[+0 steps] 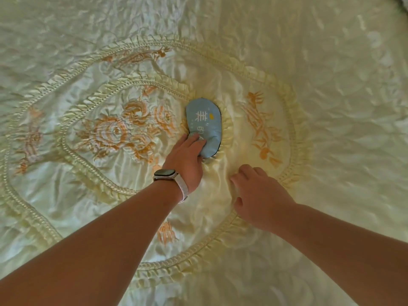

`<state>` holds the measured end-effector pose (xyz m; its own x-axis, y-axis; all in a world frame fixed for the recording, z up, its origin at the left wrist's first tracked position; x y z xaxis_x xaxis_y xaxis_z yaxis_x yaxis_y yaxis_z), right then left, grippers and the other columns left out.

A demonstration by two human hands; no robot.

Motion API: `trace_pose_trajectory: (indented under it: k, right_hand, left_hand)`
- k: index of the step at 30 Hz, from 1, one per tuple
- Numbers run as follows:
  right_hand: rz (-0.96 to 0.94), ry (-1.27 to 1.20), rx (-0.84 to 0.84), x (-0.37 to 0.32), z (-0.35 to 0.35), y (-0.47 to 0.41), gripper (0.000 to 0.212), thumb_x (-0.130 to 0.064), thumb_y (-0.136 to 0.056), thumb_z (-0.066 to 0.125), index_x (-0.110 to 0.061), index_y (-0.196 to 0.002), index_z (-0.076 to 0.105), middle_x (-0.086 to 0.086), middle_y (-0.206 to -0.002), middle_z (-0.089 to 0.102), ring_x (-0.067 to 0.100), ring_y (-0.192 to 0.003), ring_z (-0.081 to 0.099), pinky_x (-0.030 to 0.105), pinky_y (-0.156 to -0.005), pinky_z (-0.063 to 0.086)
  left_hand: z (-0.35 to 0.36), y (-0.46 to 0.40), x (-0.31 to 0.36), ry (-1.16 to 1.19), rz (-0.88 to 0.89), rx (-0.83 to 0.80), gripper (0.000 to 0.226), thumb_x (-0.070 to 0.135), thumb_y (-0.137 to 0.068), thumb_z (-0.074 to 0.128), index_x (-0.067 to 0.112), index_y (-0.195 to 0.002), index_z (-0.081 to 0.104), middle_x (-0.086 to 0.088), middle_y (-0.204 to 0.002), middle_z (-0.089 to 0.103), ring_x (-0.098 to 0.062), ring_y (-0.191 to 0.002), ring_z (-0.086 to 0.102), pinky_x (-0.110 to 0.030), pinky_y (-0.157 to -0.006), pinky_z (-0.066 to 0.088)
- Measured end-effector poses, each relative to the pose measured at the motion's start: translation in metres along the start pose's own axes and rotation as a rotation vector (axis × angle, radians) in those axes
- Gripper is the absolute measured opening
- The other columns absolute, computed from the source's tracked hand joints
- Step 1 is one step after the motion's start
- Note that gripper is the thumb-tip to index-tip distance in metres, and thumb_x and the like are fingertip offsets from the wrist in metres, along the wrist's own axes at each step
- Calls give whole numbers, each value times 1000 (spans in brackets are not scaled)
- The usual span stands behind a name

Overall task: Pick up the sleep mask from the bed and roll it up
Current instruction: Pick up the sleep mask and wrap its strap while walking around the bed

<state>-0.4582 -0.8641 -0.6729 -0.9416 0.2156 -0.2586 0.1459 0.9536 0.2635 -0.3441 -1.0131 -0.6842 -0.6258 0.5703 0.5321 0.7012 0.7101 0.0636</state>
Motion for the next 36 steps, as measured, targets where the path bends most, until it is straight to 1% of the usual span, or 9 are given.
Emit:
trace_pose_trajectory:
  k: [6,10,14,17,19,22,27,30,36]
  right_hand:
    - [23,-111,26,6,7,6,39,-26,-81,48,-21,-119,48,-1,-119,46,22,-104,45,34,-80,46]
    - [254,-503,86,13,0,8,48,-31,-82,52,-28,-129,43,-10,-122,47,11,-110,44,28,-80,41]
    - [478,-968,234,9,-16,10,57,-38,-76,62,-41,-127,39,-19,-115,51,1,-106,51,28,-80,46]
    - [611,-1441,144,0,-22,10,64,-31,-71,66,-42,-130,44,-6,-123,59,17,-113,57,42,-93,49]
    - [584,-1762,9,-7,-24,9,55,-27,-75,65,-27,-129,53,13,-129,59,33,-118,54,47,-99,46]
    - [616,-2008,-15,-13,-19,7,32,-12,-85,61,-15,-117,64,8,-121,65,26,-112,61,44,-94,48]
    - [609,-1953,-31,-16,-7,14,26,-6,-87,59,-14,-110,68,7,-109,72,24,-101,68,43,-87,52]
    - [666,-1840,47,-16,-11,22,21,-5,-87,61,-13,-105,69,10,-106,73,25,-97,69,44,-84,55]
    - [490,-1336,273,-36,-55,31,5,-22,-84,63,-21,-85,68,0,-72,74,15,-68,71,35,-65,56]
  left_hand:
    - [-22,20,33,95,170,6,34,2,-90,50,13,-120,60,-11,-117,66,-33,-104,59,-34,-85,45]
    - [-51,27,60,242,187,38,35,0,-91,50,12,-121,60,-5,-118,65,-21,-103,61,-28,-84,50]
    - [-84,36,70,446,171,21,29,13,-91,47,21,-112,66,12,-92,69,2,-81,62,-8,-67,46]
    - [-99,42,62,734,-9,-53,27,14,-94,50,33,-101,68,11,-87,74,-12,-86,69,-24,-72,56]
    - [-100,45,54,860,-129,-88,31,4,-96,48,28,-100,67,5,-90,74,-22,-93,69,-38,-77,57]
    - [-97,52,44,991,-228,-153,23,5,-91,48,12,-106,63,-14,-101,68,-35,-101,65,-56,-88,54]
    - [-89,62,31,1065,-303,-148,22,9,-90,52,10,-108,65,-21,-106,69,-35,-101,67,-50,-85,57]
    - [-83,68,26,1054,-391,-115,18,9,-89,60,9,-105,67,-30,-110,66,-41,-102,65,-58,-88,54]
    - [-70,81,41,1133,-524,-106,27,7,-82,63,8,-109,63,-25,-110,67,-42,-103,64,-60,-92,50]
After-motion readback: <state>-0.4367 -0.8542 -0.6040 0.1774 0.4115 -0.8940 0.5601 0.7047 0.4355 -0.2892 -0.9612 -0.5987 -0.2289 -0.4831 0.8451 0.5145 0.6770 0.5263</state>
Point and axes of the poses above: each hand's wrist, its own y-axis away from the middle knuckle, its own z-axis out of the palm, x = y × z, the point moved 2 cm from there along -y, towards the middle knuckle
